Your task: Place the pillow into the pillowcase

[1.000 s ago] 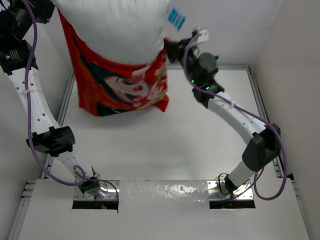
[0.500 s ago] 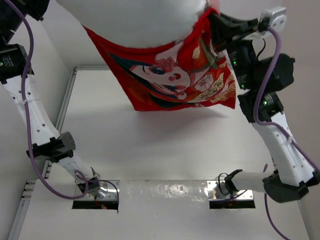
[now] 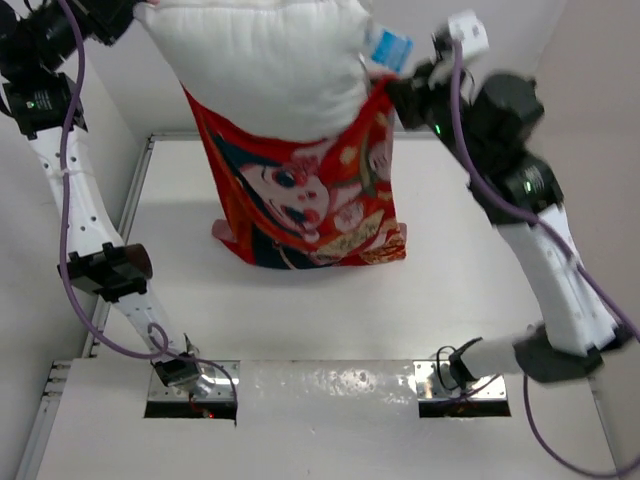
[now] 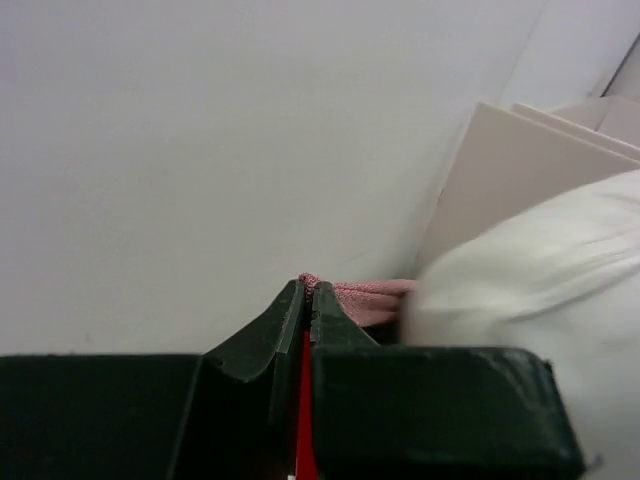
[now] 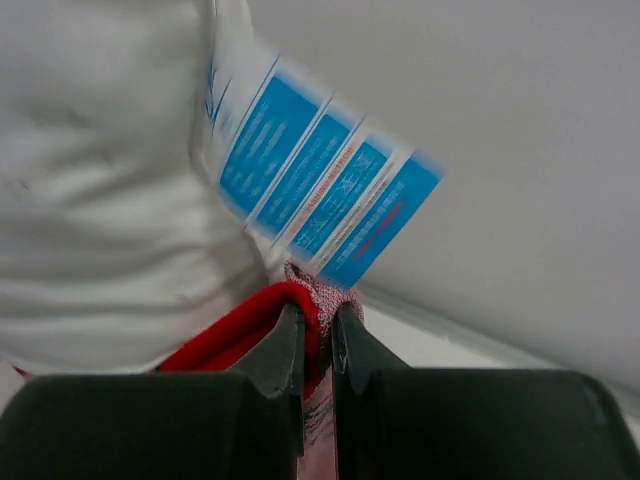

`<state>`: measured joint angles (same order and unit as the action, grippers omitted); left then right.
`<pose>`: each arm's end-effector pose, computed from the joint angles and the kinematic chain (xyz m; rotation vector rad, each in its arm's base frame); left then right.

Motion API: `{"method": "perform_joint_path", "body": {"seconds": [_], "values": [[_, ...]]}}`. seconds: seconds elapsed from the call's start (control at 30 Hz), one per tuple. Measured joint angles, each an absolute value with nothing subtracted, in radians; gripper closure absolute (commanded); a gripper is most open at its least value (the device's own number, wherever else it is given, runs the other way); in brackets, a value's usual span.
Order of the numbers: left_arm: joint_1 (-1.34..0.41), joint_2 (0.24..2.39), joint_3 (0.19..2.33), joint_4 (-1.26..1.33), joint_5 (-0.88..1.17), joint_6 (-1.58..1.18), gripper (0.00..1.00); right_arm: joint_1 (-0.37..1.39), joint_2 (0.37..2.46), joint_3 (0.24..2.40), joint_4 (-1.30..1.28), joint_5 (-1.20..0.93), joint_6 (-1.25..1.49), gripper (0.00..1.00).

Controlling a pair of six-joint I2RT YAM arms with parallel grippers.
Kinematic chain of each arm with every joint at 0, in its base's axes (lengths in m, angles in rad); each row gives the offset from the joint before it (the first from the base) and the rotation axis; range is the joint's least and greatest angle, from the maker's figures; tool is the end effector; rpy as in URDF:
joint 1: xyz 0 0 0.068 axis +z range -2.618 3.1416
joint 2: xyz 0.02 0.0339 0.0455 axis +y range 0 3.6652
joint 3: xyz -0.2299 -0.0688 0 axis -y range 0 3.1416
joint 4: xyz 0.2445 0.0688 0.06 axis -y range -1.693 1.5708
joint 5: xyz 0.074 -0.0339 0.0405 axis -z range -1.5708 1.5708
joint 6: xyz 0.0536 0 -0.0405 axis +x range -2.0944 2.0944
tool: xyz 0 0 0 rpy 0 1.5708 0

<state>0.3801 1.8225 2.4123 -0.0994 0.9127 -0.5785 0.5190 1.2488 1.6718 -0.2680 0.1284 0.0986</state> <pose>0.3327 0.0872 0.5723 0.2682 1.2792 -0.6611 0.2389 0.1286 0.5063 -0.1928 1.4171 0.4191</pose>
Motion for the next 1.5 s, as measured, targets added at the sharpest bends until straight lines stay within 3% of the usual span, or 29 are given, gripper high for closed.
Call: {"method": "perform_joint_path", "body": {"seconds": [0.07, 0.13, 0.17, 0.2, 0.23, 0.27, 0.3, 0.4, 0.47, 0.5, 0.57, 0.63, 0.7, 0.73, 0.77, 0.8, 0.87, 0.93, 0.97, 1.07, 1.1, 1.13, 1.2, 1.23, 1.27, 1.3, 1.37, 1.43, 1.5], "values": [[0.384, 1.888, 2.539, -0.086, 0.931, -0.594, 1.0, 0.532, 1.451, 2.032, -0.433, 0.093, 0.093, 1.0], [0.398, 1.818, 2.421, -0.037, 0.872, -0.566, 1.0, 0.532, 1.584, 2.269, -0.485, 0.103, 0.086, 1.0], [0.406, 1.762, 2.336, -0.047, 0.857, -0.55, 1.0, 0.526, 1.595, 2.283, -0.472, 0.121, 0.086, 1.0], [0.411, 1.723, 2.279, -0.058, 0.845, -0.536, 1.0, 0.524, 1.552, 2.202, -0.451, 0.141, 0.085, 1.0], [0.416, 1.71, 2.265, -0.066, 0.844, -0.532, 1.0, 0.522, 1.427, 1.973, -0.315, 0.157, 0.087, 1.0], [0.427, 1.721, 2.3, -0.059, 0.857, -0.561, 1.0, 0.521, 1.307, 1.77, -0.262, 0.163, 0.091, 1.0], [0.426, 1.747, 2.355, -0.04, 0.88, -0.593, 1.0, 0.521, 1.243, 1.699, -0.289, 0.161, 0.094, 1.0], [0.432, 1.865, 2.624, 0.004, 0.958, -0.681, 1.0, 0.527, 1.393, 2.075, -0.452, 0.125, 0.099, 1.0], [0.438, 1.807, 2.57, 0.01, 0.9, -0.635, 1.0, 0.527, 1.544, 2.376, -0.461, 0.137, 0.097, 1.0], [0.436, 1.754, 2.499, -0.004, 0.879, -0.601, 1.0, 0.524, 1.55, 2.376, -0.387, 0.161, 0.099, 1.0], [0.413, 1.656, 2.342, -0.01, 0.854, -0.564, 1.0, 0.52, 1.341, 1.966, -0.239, 0.201, 0.097, 1.0], [0.406, 1.671, 2.378, 0.017, 0.873, -0.603, 1.0, 0.518, 1.224, 1.798, -0.264, 0.229, 0.095, 1.0], [0.47, 1.804, 2.633, 0.091, 0.951, -0.709, 1.0, 0.517, 1.333, 2.065, -0.389, 0.206, 0.094, 1.0], [0.491, 1.818, 2.658, 0.098, 0.971, -0.712, 1.0, 0.525, 1.42, 2.249, -0.453, 0.186, 0.092, 1.0], [0.499, 1.797, 2.612, 0.091, 0.95, -0.678, 1.0, 0.536, 1.489, 2.381, -0.483, 0.176, 0.089, 1.0], [0.484, 1.738, 2.482, 0.091, 0.913, -0.626, 1.0, 0.54, 1.504, 2.376, -0.434, 0.184, 0.086, 1.0], [0.423, 1.62, 2.259, -0.018, 0.857, -0.505, 1.0, 0.534, 1.348, 2.045, -0.315, 0.233, 0.081, 1.0], [0.354, 1.669, 2.323, -0.131, 0.875, -0.447, 1.0, 0.531, 1.194, 1.713, -0.244, 0.273, 0.081, 1.0], [0.348, 1.742, 2.436, -0.113, 0.896, -0.481, 1.0, 0.525, 1.188, 1.705, -0.295, 0.29, 0.079, 1.0], [0.455, 1.902, 2.668, 0.014, 0.926, -0.629, 1.0, 0.517, 1.43, 2.123, -0.442, 0.261, 0.075, 1.0], [0.494, 1.891, 2.625, 0.033, 0.9, -0.62, 1.0, 0.522, 1.532, 2.289, -0.48, 0.26, 0.073, 1.0], [0.519, 1.789, 2.433, 0.035, 0.814, -0.563, 1.0, 0.521, 1.577, 2.346, -0.483, 0.28, 0.073, 1.0], [0.473, 1.659, 2.204, -0.07, 0.767, -0.455, 1.0, 0.517, 1.437, 2.016, -0.335, 0.327, 0.059, 1.0], [0.434, 1.664, 2.212, -0.107, 0.786, -0.445, 1.0, 0.517, 1.337, 1.82, -0.294, 0.345, 0.054, 1.0], [0.409, 1.71, 2.302, -0.132, 0.814, -0.465, 1.0, 0.516, 1.288, 1.755, -0.35, 0.356, 0.051, 1.0], [0.406, 1.795, 2.449, -0.116, 0.835, -0.521, 1.0, 0.512, 1.316, 1.824, -0.429, 0.357, 0.049, 1.0], [0.483, 1.925, 2.664, 0.036, 0.817, -0.622, 1.0, 0.506, 1.483, 2.16, -0.498, 0.348, 0.048, 1.0], [0.541, 1.865, 2.556, 0.054, 0.779, -0.589, 1.0, 0.505, 1.581, 2.355, -0.483, 0.369, 0.045, 1.0], [0.503, 1.683, 2.239, 0.029, 0.741, -0.505, 1.0, 0.5, 1.44, 2.106, -0.328, 0.384, 0.047, 1.0]]}}
